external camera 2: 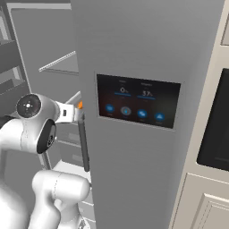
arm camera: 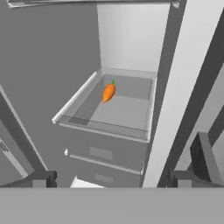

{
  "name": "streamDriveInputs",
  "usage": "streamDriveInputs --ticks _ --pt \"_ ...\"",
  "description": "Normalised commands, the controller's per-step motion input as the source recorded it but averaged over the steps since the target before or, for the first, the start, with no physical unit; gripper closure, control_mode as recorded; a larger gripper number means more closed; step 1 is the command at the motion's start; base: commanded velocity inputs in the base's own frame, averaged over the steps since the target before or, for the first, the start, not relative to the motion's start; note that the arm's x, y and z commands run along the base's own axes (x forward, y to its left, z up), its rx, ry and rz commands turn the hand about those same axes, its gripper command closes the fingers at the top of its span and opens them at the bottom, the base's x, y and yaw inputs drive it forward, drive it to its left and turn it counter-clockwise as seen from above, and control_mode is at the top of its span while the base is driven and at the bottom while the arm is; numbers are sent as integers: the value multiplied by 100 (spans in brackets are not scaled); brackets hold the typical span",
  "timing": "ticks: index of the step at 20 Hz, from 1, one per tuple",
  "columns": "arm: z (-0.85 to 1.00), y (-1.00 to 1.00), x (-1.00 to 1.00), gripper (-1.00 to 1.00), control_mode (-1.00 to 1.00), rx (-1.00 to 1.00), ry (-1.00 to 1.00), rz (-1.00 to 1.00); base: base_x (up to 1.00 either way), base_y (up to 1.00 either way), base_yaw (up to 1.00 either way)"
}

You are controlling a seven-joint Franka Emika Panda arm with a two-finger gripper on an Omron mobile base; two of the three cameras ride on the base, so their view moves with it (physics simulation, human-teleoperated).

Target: Take the carrot and corn out of the freezer and place them in the tupperware container on the counter. Then put the tupperware containing the vegetables back in the freezer.

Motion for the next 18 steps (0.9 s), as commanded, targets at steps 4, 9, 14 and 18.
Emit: streamDriveInputs --ticks 4,9,14,18 --pt "-30 6 62 -100 -100 0 -4 2 0 0 0" --pt "-21 0 61 -100 -100 0 -1 3 0 0 0" --pt "-11 10 40 -100 -100 0 0 0 0 0 0" --pt "-22 30 1 -100 -100 -3 0 0 0 0 0"
